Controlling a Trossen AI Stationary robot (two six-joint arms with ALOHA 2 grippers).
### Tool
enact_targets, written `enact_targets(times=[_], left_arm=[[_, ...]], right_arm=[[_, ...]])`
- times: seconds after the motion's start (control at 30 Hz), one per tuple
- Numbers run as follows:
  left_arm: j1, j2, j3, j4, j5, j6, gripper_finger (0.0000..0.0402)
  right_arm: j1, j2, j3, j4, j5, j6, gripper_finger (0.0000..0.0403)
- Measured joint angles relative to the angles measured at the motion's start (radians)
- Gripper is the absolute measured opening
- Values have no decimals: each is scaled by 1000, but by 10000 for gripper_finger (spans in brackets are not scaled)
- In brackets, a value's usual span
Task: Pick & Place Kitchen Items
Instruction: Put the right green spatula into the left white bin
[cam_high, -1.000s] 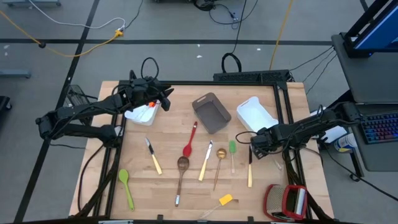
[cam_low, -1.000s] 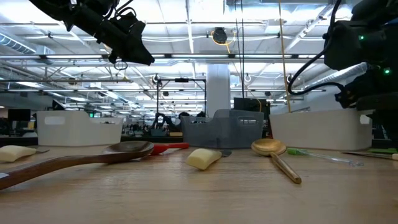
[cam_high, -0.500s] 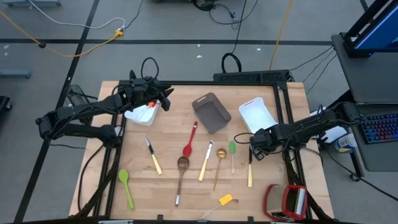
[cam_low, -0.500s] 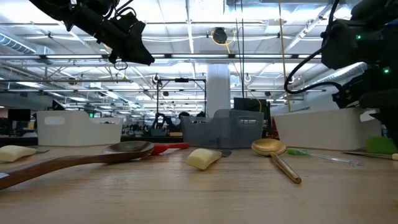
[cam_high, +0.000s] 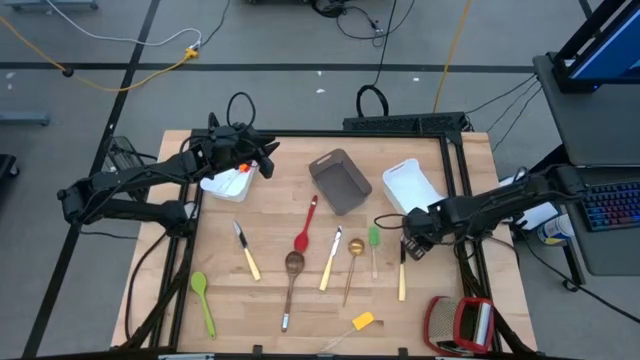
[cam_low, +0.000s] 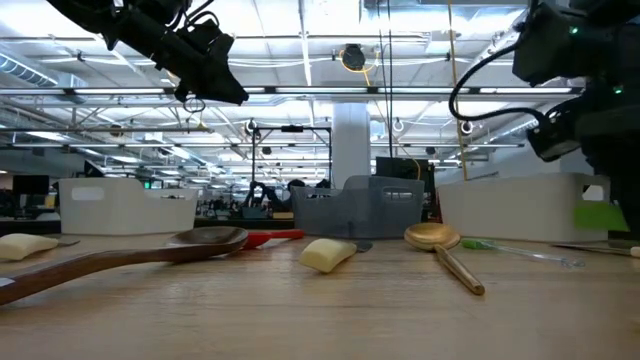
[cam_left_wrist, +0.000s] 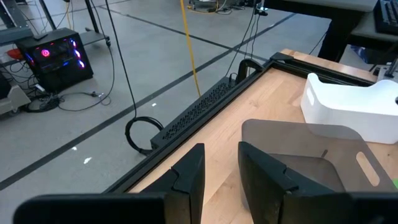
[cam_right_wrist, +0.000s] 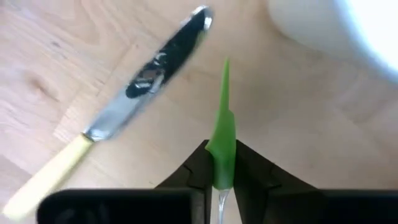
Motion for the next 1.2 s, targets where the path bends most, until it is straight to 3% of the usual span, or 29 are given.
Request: enact_targets(times=[0.2, 0.33, 0.63, 0.87, 1.2], left_arm=[[0, 0, 0, 0, 0, 0, 99], [0, 0, 0, 0, 0, -1, 99], [0, 0, 0, 0, 1, -2, 99], [0, 0, 0, -9, 2, -8, 99], [-49, 0, 0, -10, 176, -12, 99]], right_arm=[[0, -75, 0, 35, 2, 1, 29], [0, -122, 0, 164, 2, -42, 35], [0, -189, 2, 617, 5, -361, 36], [0, -181, 2, 760, 37, -495, 33], [-2, -110, 2, 1010, 205, -773, 41]])
